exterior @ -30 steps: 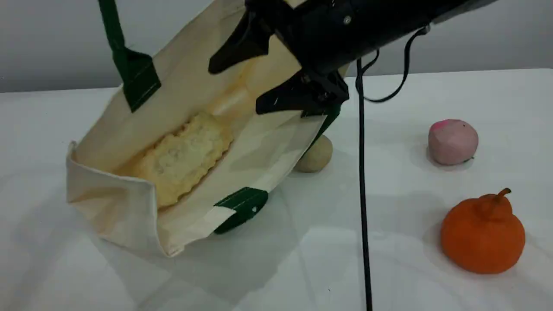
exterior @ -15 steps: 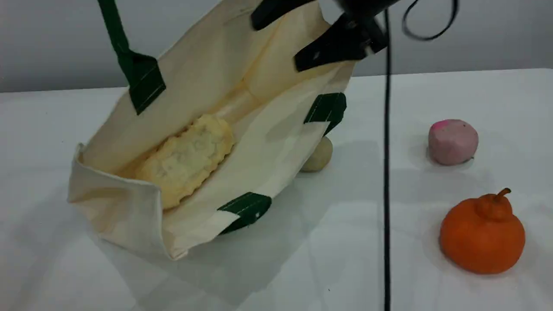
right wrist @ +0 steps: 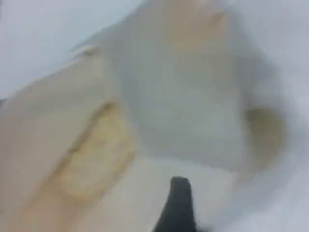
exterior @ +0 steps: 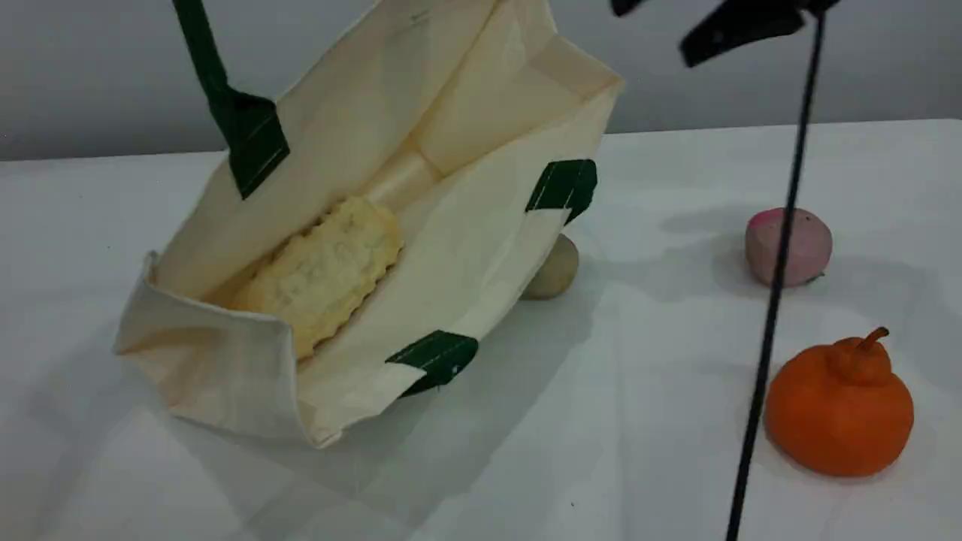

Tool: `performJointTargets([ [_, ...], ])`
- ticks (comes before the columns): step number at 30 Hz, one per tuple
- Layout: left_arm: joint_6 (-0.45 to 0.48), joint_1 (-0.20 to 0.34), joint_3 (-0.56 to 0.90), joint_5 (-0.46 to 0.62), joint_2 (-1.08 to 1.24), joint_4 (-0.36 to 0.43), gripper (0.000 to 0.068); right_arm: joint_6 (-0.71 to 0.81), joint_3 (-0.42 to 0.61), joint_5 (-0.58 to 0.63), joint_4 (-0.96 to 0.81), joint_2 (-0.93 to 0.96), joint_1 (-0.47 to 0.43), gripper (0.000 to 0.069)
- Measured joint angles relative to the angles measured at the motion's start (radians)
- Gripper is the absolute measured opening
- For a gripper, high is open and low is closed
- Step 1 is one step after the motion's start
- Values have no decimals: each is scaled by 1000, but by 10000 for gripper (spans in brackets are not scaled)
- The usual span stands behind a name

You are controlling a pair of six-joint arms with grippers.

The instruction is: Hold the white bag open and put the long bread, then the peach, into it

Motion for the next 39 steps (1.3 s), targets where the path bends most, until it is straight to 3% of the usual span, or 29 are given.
performJointTargets([
  [13, 1, 0, 0, 0, 0, -1, 102, 158, 0, -83, -502, 13, -4, 586],
  [39, 0, 0, 0, 0, 0, -1, 102, 195, 0, -174, -635, 210, -3, 585],
])
